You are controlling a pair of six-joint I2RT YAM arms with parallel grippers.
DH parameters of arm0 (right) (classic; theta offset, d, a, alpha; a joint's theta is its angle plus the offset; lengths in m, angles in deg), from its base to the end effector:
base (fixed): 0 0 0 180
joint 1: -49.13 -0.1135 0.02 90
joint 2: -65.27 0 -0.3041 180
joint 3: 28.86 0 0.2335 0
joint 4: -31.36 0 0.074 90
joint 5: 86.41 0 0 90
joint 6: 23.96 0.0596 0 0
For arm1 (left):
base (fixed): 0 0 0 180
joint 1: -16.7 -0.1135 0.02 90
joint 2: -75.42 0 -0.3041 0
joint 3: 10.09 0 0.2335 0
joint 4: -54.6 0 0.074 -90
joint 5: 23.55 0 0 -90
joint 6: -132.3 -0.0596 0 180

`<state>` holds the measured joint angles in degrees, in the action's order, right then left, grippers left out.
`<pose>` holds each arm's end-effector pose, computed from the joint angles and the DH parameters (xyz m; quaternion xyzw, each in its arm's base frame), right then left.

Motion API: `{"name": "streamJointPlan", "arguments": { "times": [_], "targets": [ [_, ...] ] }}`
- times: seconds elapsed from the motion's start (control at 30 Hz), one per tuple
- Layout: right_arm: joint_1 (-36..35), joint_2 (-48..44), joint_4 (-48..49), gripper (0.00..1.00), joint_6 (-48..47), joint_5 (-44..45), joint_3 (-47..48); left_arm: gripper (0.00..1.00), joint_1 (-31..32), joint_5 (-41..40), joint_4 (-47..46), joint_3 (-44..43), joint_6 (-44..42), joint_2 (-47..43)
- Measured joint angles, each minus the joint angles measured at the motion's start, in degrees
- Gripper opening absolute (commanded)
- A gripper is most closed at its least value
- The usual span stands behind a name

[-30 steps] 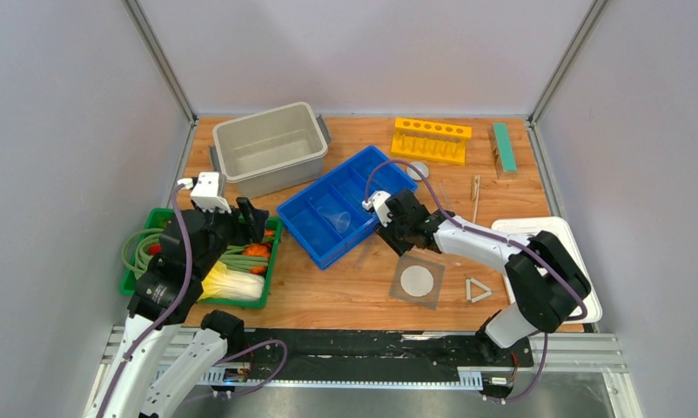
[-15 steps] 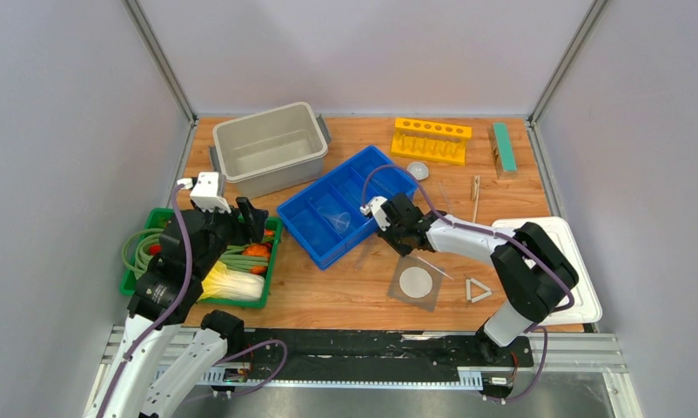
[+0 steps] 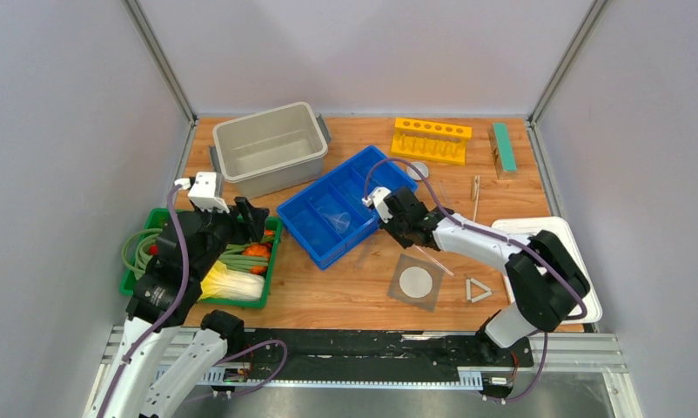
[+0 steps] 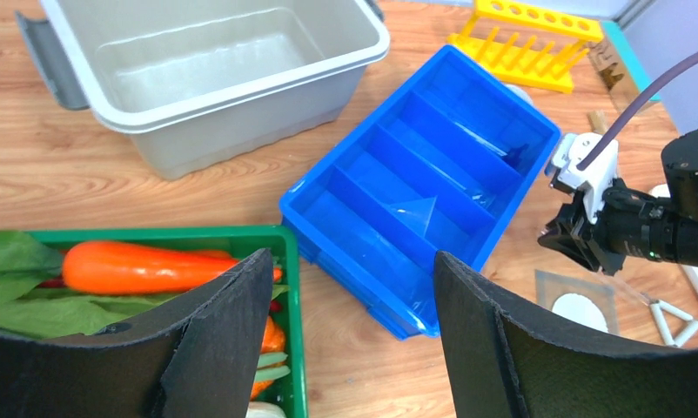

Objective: Organize the chemistry lab equipment

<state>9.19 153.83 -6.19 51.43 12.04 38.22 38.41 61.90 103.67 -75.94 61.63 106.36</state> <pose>0.2341 0.1846 0.2180 -0.4229 0.8632 -0.0109 0.2753 0.0761 -0.0252 0.3708 -0.0080 0.7886 -0.1859 0.5861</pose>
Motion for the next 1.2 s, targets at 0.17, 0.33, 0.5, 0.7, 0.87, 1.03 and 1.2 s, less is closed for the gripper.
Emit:
{"name": "streamJointPlan", "arguments": {
  "times": [0.17,0.33,0.5,0.7,0.87,1.03,1.2],
  "targets": [
    [0.0,-5.6,-1.2,0.15,1.31,-0.2,1.81,0.75,0.0,6.51,-4.85,3.48,-0.11,-0.68],
    [0.0,-11.37,-1.07,0.15,6.91,-2.05,4.31,0.75,0.0,15.08,-8.02,5.33,0.92,0.81],
    [-0.09,-16.65,1.2,0.16,15.34,-5.05,7.17,0.77,0.17,26.05,-12.31,2.67,3.98,9.18],
    [-0.39,-19.19,3.72,0.16,25.38,-6.23,9.92,0.84,4.5,31.21,-19.93,1.79,8.46,18.47],
    [-0.52,-20.52,6.56,0.17,34.69,-8.2,10.38,0.84,11.3,32.39,-25.14,0.66,9.55,25.07],
    [-0.94,-21.31,9.29,0.17,40.11,-9.33,10.38,0.84,15.1,32.5,-28.04,-1.4,9.53,32.0],
    [-1.38,-21.66,10.73,0.17,43.39,-10.05,10.36,0.84,15.89,32.7,-30.64,-1.38,10.23,35.15]
  ]
}}
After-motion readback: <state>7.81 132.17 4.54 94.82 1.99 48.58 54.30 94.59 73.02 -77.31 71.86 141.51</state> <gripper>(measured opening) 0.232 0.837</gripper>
